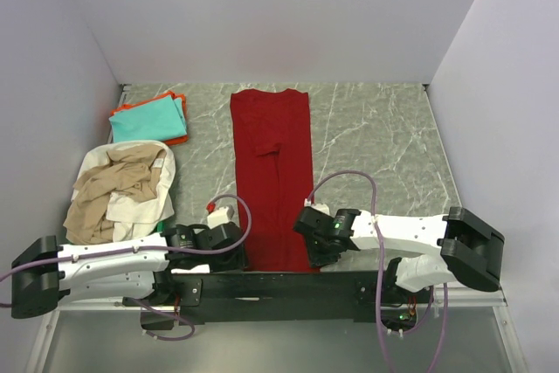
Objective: Fold and stack the t-shirts
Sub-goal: Fold the tshirt
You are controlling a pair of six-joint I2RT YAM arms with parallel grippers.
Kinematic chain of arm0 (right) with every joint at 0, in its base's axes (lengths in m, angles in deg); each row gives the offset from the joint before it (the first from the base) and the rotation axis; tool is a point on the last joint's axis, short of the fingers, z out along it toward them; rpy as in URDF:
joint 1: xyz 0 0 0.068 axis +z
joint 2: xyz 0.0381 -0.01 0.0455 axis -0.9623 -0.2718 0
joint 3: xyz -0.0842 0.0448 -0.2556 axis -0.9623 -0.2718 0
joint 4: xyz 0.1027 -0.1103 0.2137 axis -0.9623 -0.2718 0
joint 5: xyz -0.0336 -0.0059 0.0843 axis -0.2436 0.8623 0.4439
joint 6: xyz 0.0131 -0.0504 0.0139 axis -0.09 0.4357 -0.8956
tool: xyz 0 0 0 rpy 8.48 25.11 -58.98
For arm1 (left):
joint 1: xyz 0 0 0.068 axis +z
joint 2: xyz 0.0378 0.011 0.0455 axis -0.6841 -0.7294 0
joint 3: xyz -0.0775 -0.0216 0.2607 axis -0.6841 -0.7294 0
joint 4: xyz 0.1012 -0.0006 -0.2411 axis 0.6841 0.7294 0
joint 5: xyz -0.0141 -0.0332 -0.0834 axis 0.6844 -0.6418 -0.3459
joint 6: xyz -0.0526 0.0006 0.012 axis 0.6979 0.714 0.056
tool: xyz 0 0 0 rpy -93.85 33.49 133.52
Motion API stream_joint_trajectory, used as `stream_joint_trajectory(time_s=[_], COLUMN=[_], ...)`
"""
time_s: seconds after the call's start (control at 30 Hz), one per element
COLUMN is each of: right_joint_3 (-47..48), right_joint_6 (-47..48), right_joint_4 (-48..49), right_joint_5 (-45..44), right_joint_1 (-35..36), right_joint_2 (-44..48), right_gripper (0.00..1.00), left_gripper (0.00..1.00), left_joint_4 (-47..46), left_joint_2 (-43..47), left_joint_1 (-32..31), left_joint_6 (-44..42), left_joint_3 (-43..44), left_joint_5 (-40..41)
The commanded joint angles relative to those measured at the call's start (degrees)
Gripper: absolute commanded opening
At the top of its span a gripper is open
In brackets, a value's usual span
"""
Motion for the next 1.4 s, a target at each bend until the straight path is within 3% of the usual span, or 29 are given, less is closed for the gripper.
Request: stream_joint_trajectory(time_s=[0.0,0.47,0.8,1.07,1.37], right_joint_3=[-0.8,-2.3,-3.5,-3.7,-2.4], right_joint_6=[-1.3,-3.0,-3.9,-4.9,-5.9], right_joint_4=[0.8,0.4,0.7,1.1,0.8], right_joint_5=[-1.2,-1.5,-1.9,-2.4,-3.8], right_joint_1=[0.7,1.0,1.0,1.0,1.0], right_joint_2=[-0.6,1.3,1.6,1.5,2.4], right_gripper=[0.37,0.29,0.30,0.34,0.35], left_gripper=[0.59,0.48,0.46,0.39,0.16], left_joint_4=[-2.4,-5.9,-8.0,-10.4,-10.3], left_joint_2=[-1.3,-0.7,1.1,-0.2,-1.3], left_joint_1=[-2.1,-2.9,-2.9,-3.0,-3.0], left_joint_6=[3.4,7.6,10.1,9.8,9.3], left_joint_3=[0.1,-3.4,-5.9,-6.6,-6.4], left_joint_5=[0.2,4.4,6.5,6.1,5.8])
